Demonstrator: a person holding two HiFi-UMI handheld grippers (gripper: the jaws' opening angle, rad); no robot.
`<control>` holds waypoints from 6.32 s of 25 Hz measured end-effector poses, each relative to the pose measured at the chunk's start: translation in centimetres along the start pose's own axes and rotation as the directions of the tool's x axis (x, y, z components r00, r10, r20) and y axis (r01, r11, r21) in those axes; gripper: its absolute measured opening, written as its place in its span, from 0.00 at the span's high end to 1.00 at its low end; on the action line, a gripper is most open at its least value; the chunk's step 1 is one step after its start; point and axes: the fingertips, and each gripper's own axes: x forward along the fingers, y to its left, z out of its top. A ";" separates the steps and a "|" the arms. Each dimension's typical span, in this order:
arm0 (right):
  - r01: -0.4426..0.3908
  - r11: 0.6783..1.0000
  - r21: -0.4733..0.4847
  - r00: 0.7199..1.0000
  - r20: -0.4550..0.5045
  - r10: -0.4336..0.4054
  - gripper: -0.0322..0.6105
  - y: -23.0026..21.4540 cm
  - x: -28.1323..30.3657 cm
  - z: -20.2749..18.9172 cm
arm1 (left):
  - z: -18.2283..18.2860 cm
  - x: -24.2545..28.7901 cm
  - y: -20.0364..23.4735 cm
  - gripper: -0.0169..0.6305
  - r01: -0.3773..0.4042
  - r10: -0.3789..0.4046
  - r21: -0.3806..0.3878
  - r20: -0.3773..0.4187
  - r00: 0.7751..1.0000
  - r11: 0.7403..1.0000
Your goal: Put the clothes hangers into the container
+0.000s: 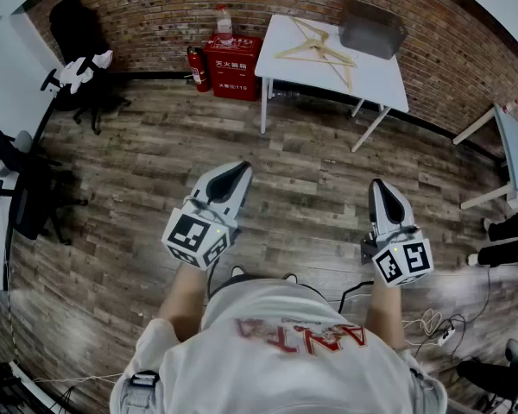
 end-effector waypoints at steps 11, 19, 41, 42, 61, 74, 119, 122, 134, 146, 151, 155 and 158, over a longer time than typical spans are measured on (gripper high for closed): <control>0.022 1.000 -0.012 1.000 -0.014 -0.022 0.95 2.5 0.9 0.0 | -0.3 -1.6 1.8 0.94 0.017 -0.017 -0.020 0.000 1.000 1.000; 0.002 1.000 0.002 1.000 0.017 -0.002 0.95 6.0 2.1 0.2 | -0.6 -3.4 3.8 0.94 0.074 -0.074 -0.045 0.001 0.997 0.996; 0.081 0.986 0.148 0.995 0.047 -0.089 0.95 -3.4 11.7 -1.7 | -1.1 7.2 6.9 0.96 0.248 -0.248 0.009 -0.032 0.968 0.969; 0.074 0.986 0.152 0.996 0.047 -0.082 0.95 -4.6 12.3 -1.6 | -0.8 8.5 6.9 0.96 0.249 -0.248 0.018 -0.037 0.968 0.968; -0.047 0.965 0.260 0.999 0.011 0.046 0.95 -24.8 18.9 -6.7 | -2.2 28.5 6.7 0.96 0.077 -0.078 -0.015 -0.122 0.989 0.997; 0.088 0.973 0.212 0.996 -0.048 -0.079 0.95 -32.2 22.2 -7.1 | -3.8 40.0 11.6 0.96 0.128 -0.134 -0.086 -0.066 0.989 0.988; -0.014 0.963 0.268 0.940 -0.325 0.104 0.95 -56.5 65.4 -16.0 | -8.3 72.9 35.3 0.96 -0.165 0.138 -0.108 -0.221 0.966 0.980; -0.017 0.972 0.233 0.917 -0.384 0.108 0.95 -56.6 65.9 -17.3 | -9.7 72.7 36.0 0.96 -0.191 0.152 -0.139 -0.252 0.956 0.972; -0.173 0.985 -0.004 0.714 -0.689 0.122 0.72 -49.3 73.0 -25.4 | -12.9 72.0 41.4 0.96 -0.152 0.097 -0.184 -0.277 0.956 0.971; -0.472 0.853 -0.222 0.457 -0.889 0.021 0.59 -46.4 76.9 -35.5 | -16.0 69.1 44.8 0.96 -0.190 0.096 -0.241 -0.354 0.930 0.952; -0.549 0.800 -0.242 0.377 -0.926 -0.021 0.59 -46.3 76.9 -37.5 | -16.6 69.2 45.7 0.96 -0.200 0.104 -0.252 -0.347 0.932 0.947; -0.572 0.775 -0.269 0.362 -0.931 -0.056 0.59 -46.5 77.2 -38.4 | -15.7 69.2 47.1 0.96 -0.207 0.125 -0.245 -0.313 0.942 0.947; -0.582 0.769 -0.264 0.343 -0.937 -0.062 0.61 -46.4 77.4 -39.1 | -15.3 68.7 47.9 0.96 -0.220 0.143 -0.233 -0.308 0.941 0.947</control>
